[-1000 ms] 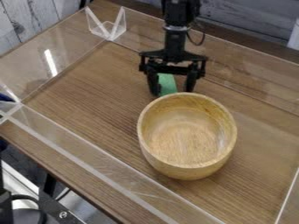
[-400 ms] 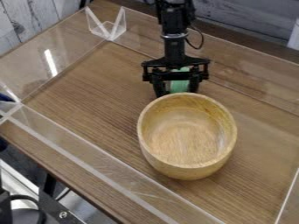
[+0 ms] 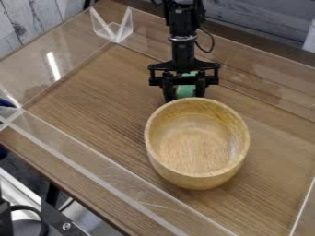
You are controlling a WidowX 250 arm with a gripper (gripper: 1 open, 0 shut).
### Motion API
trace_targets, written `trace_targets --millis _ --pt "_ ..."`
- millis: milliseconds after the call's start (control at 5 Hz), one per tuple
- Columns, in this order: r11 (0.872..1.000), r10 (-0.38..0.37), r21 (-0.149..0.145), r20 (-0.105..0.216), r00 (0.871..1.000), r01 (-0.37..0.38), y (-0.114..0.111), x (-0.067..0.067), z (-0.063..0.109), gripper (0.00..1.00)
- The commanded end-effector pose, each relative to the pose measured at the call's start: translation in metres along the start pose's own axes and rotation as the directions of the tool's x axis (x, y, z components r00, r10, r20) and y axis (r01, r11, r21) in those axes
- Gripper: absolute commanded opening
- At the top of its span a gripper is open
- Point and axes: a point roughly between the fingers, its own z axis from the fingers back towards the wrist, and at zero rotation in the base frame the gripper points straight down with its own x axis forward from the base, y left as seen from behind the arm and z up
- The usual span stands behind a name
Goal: Put the green block in the brown bowl
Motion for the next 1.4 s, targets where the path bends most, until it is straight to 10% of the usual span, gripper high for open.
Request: trace_targets --millis 0,200,600,1200 --pt "0.999 -0.043 0.017 0.088 0.995 0.042 -0.003 0.004 0.024 1.00" --pt "0.997 -0.064 0.045 0.114 0.991 0.059 -0.005 0.004 0.026 0.00" --pt "0.981 -0.187 0.065 0.093 0.978 0.181 0.003 -0.001 0.036 0.00" --pt "0.970 -0.239 -0.011 0.163 0.957 0.244 0.004 -0.007 0.040 0.00"
